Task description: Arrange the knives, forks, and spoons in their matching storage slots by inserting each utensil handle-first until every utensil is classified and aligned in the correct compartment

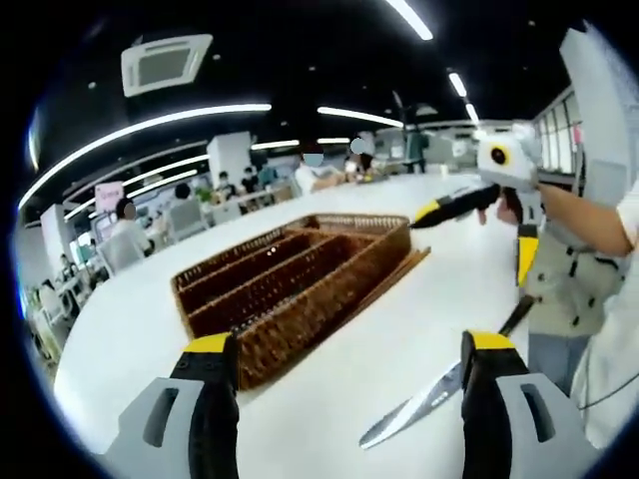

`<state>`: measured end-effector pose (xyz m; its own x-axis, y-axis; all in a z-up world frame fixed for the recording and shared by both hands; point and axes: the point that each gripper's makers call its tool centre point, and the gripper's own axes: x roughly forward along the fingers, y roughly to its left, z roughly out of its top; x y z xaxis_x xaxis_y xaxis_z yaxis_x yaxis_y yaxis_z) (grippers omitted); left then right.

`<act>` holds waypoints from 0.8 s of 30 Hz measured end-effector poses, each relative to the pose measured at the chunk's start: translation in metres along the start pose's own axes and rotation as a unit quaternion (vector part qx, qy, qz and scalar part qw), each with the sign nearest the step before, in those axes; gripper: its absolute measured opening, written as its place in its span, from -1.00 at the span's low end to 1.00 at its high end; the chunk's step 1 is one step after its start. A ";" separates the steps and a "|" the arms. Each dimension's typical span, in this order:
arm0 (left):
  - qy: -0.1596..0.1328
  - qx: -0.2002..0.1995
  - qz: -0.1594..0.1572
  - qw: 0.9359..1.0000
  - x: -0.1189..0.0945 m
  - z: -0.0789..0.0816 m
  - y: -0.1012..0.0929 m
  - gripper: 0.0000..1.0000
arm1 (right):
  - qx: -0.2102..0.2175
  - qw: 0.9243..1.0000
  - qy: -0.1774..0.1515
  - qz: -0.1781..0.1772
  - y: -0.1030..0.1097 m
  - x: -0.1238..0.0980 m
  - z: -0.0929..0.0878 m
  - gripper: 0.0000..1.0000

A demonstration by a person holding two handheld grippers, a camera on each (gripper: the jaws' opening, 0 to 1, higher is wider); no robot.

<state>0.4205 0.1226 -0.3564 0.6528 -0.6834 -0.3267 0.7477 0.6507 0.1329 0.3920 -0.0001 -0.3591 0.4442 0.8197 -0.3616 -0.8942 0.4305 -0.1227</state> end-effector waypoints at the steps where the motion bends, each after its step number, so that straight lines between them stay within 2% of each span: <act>1: -0.001 -0.001 0.000 1.000 0.000 0.000 0.000 0.86 | -0.002 1.000 0.004 0.004 0.007 -0.001 -0.002 0.91; 2: -0.002 -0.008 -0.002 1.000 0.000 -0.002 0.000 0.86 | -0.006 1.000 0.009 0.008 0.015 -0.002 -0.005 0.86; 6: -0.004 -0.013 -0.001 1.000 -0.003 -0.006 0.001 0.85 | 0.002 1.000 0.006 0.014 0.020 -0.002 -0.007 0.80; 11: -0.005 -0.035 0.003 0.999 -0.007 -0.013 0.004 0.86 | 0.013 0.999 0.001 0.029 0.028 -0.001 -0.009 0.81; 15: -0.001 -0.034 0.002 0.999 -0.009 -0.017 0.004 0.85 | 0.013 0.999 0.011 0.034 0.035 0.002 -0.016 0.73; 20: 0.007 -0.030 -0.005 1.000 -0.008 -0.024 0.000 0.78 | 0.023 0.998 0.022 0.057 0.049 0.005 -0.023 0.61; 22: 0.006 -0.018 -0.005 1.000 -0.008 -0.025 -0.002 0.72 | 0.018 0.997 0.033 0.062 0.052 0.005 -0.028 0.57; 24: 0.006 -0.014 -0.016 1.000 -0.007 -0.024 -0.005 0.69 | 0.019 0.997 0.037 0.066 0.055 0.005 -0.029 0.48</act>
<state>0.4092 0.1320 -0.3773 0.6271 -0.7003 -0.3411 0.7644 0.6376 0.0961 0.3438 0.0170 -0.3947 0.3154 0.8407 -0.4402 -0.9415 0.3351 -0.0345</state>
